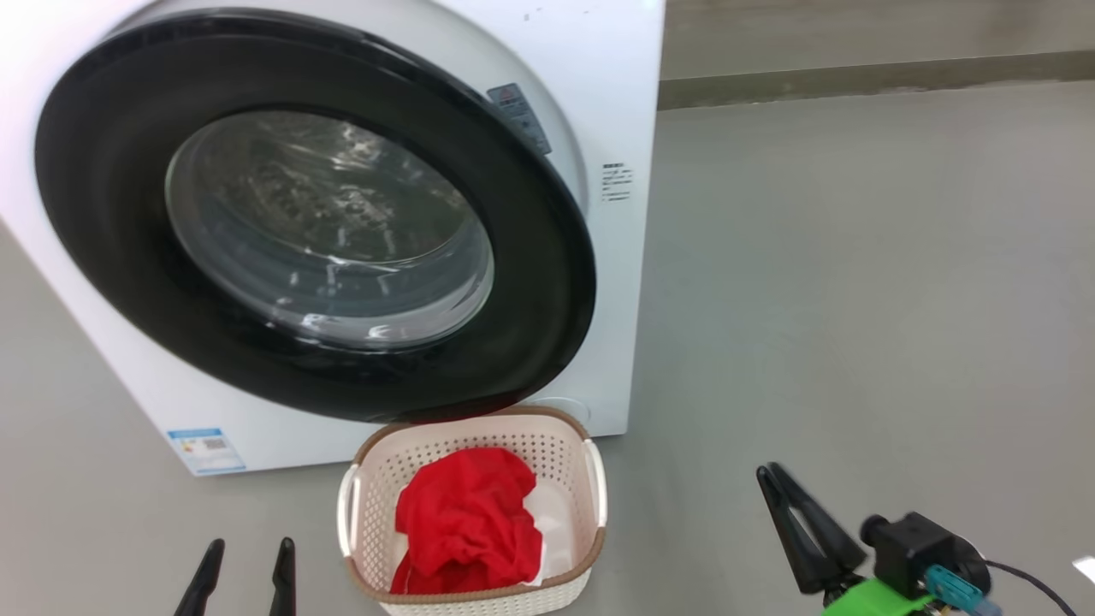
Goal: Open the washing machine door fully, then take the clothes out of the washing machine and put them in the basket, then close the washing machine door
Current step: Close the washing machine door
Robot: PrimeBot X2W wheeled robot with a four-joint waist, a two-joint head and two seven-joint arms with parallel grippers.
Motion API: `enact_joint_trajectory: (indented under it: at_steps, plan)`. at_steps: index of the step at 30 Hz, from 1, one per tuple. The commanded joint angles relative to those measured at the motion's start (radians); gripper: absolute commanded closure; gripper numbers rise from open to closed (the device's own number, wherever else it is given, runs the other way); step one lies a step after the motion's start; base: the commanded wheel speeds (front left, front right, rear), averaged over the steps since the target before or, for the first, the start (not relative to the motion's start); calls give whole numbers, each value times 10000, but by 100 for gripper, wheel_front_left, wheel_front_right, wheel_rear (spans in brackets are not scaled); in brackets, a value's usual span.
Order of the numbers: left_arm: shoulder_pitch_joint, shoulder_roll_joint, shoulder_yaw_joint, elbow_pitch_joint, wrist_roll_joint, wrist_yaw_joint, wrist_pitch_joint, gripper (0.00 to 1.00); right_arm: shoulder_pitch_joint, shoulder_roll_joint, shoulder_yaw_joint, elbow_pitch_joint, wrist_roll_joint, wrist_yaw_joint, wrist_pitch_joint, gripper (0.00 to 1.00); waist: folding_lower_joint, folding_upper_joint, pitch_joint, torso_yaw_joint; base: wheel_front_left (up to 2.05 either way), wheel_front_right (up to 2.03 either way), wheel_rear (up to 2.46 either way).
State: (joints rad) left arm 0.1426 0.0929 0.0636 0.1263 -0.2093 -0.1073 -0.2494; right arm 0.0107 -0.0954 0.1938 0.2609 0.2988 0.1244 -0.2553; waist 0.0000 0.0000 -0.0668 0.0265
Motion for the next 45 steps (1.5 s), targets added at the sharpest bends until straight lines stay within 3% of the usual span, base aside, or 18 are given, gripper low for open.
enact_joint_trajectory:
  at_steps: [1, 17, 26, 34, 45]
  plan:
    - [-503, 21, 336, -297, 132, -47, -124, 0, -692, -149, 361, -87, -14, 63, -65, 100, 0, 0, 113, 220, 0, 0, 0]
    - [-895, -35, 26, -483, 446, -187, -124, 0, -3755, -755, 2110, 2452, 814, 63, -65, 100, 0, 0, 701, 1523, 0, 0, 0]
    - [-1373, -64, -305, -681, 594, -213, -124, 0, -6515, -1102, 3983, 3961, 1574, 63, -65, 100, 0, 0, 1737, 2024, 0, 0, 0]
    - [-1935, -113, -602, -694, 517, -225, -124, 0, -8307, -1241, 4979, 4666, 2054, 63, -65, 100, 0, 0, 2677, 2332, 0, 0, 0]
    - [-2825, -80, -1059, -525, 419, -232, -124, 0, -10201, -1584, 5394, 5349, 2701, 63, -65, 100, 0, 0, 3839, 2586, 0, 0, 0]
